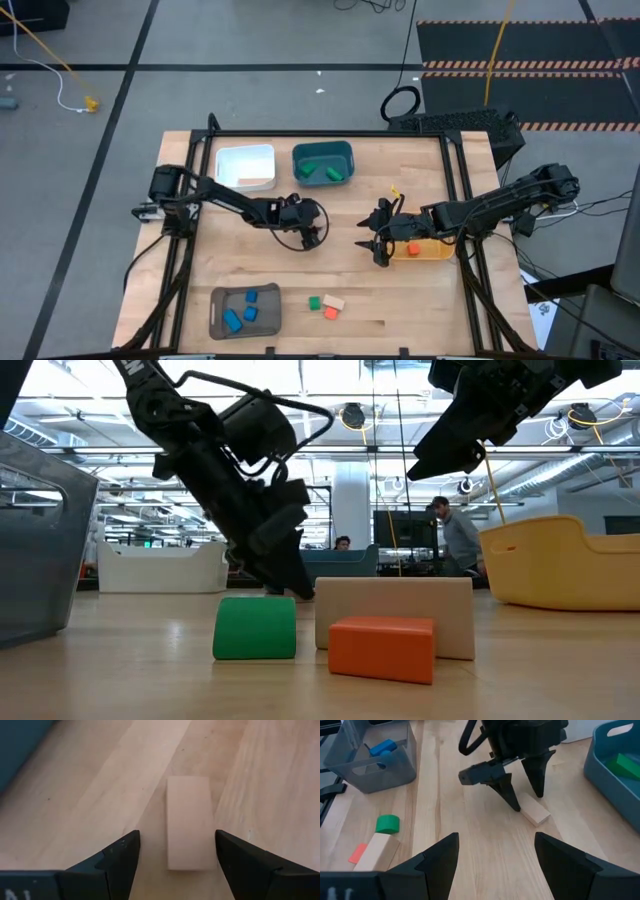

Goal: Sort & place blocks by color
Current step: Put the top brown block into the white bin

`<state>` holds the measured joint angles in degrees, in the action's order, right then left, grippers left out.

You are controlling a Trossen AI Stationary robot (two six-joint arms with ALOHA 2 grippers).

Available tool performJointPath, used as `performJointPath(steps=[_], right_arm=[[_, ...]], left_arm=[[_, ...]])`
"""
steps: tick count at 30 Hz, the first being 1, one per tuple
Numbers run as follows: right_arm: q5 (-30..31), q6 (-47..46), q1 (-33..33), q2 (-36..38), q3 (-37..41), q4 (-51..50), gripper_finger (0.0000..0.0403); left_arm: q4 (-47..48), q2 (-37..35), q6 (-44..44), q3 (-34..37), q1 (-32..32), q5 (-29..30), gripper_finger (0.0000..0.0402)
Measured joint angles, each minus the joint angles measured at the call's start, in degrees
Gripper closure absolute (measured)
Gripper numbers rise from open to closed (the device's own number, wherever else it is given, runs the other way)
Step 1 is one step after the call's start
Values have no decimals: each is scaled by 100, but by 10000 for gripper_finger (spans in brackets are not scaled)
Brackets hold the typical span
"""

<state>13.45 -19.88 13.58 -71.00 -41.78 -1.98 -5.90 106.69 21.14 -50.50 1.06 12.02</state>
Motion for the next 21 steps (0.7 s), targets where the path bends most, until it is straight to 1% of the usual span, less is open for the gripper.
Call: performJointPath(steps=[4, 7, 9, 13, 19, 21], right_arm=[[0, 0, 0, 0, 0, 0, 151], [0, 0, 0, 0, 0, 0, 151], [0, 0, 0, 0, 0, -2, 151], [0, 0, 0, 0, 0, -3, 151], [0, 0, 0, 0, 0, -4, 151], [0, 0, 0, 0, 0, -4, 151]], left_arm=[[-68, 85, -4, -7, 6, 74, 144], [-68, 87, -3, -9, 3, 90, 164], [-43, 58, -2, -7, 0, 83, 193], [-42, 55, 3, -7, -9, 89, 269], [-66, 35, 273, -5, -7, 78, 270], [-59, -24, 332, 4, -7, -9, 270]])
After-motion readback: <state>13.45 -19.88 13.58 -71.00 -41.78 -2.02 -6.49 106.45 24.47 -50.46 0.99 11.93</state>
